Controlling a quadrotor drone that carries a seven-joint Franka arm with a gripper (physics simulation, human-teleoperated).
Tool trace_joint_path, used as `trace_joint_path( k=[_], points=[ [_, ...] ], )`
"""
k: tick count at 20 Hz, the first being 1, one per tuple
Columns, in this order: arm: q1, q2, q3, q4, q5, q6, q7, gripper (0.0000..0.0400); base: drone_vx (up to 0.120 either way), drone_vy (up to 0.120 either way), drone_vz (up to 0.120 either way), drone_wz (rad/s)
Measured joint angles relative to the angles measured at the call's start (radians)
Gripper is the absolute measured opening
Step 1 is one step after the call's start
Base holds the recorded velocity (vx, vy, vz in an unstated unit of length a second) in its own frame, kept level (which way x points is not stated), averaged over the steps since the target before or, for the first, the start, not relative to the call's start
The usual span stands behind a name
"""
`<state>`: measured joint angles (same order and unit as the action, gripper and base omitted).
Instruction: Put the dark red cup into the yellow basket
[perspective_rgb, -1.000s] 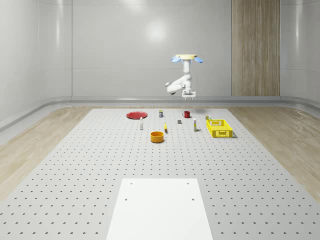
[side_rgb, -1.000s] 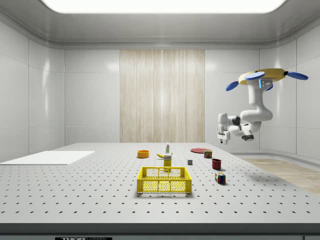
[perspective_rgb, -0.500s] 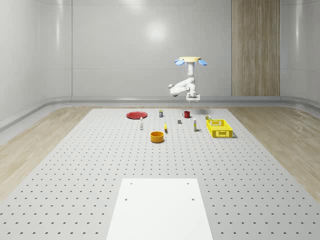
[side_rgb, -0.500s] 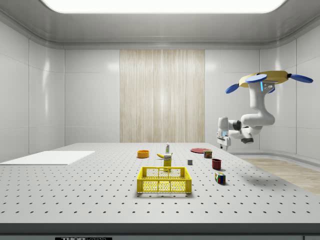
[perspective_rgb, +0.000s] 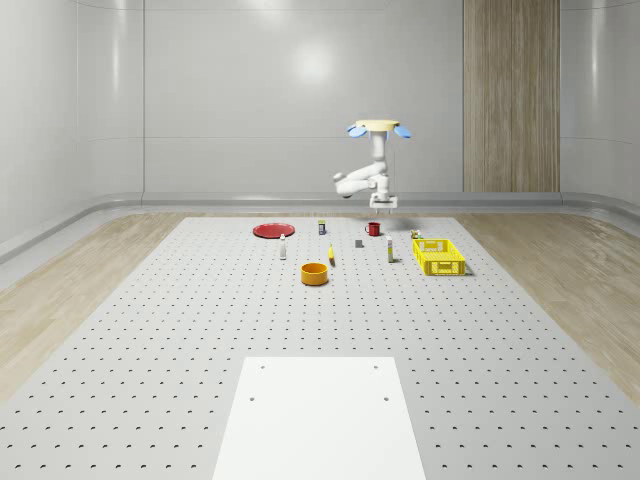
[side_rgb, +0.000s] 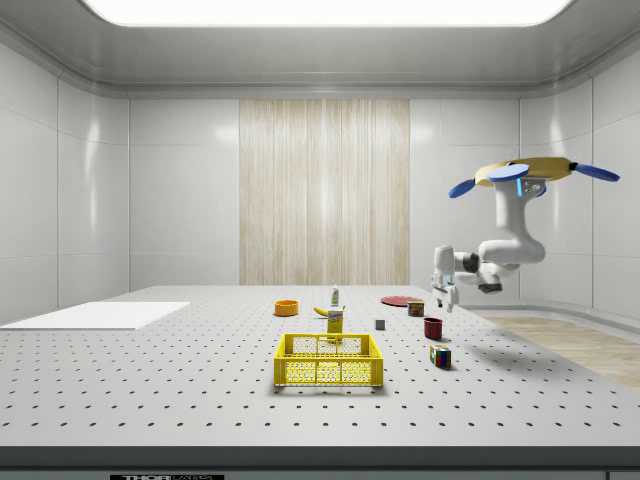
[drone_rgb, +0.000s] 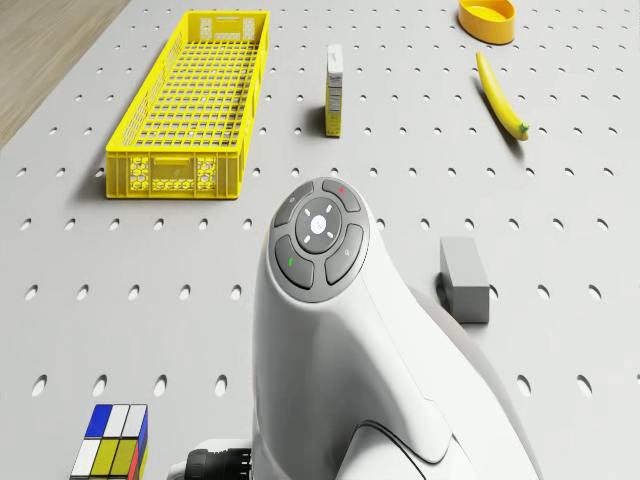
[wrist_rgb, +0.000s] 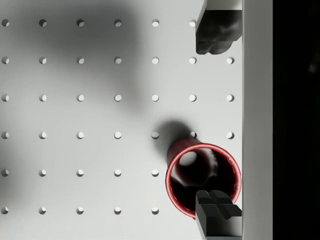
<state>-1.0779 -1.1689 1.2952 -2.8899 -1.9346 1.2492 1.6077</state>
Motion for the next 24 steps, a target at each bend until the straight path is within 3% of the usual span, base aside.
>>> trace_joint_path(
  k=[8,11,24],
  points=[
    [-0.013,-0.038,0.012,0.003,0.02,0.035,0.012,0.04,0.055,-0.02,-0.12,0.0],
    [-0.017,-0.052,0.016,0.004,0.027,0.048,0.016,0.04,0.0,-0.107,0.0,0.0],
    [-0.022,-0.122,-0.056,0.021,-0.026,0.138,0.016,0.04,0.0,0.0,0.0,0.0]
  ],
)
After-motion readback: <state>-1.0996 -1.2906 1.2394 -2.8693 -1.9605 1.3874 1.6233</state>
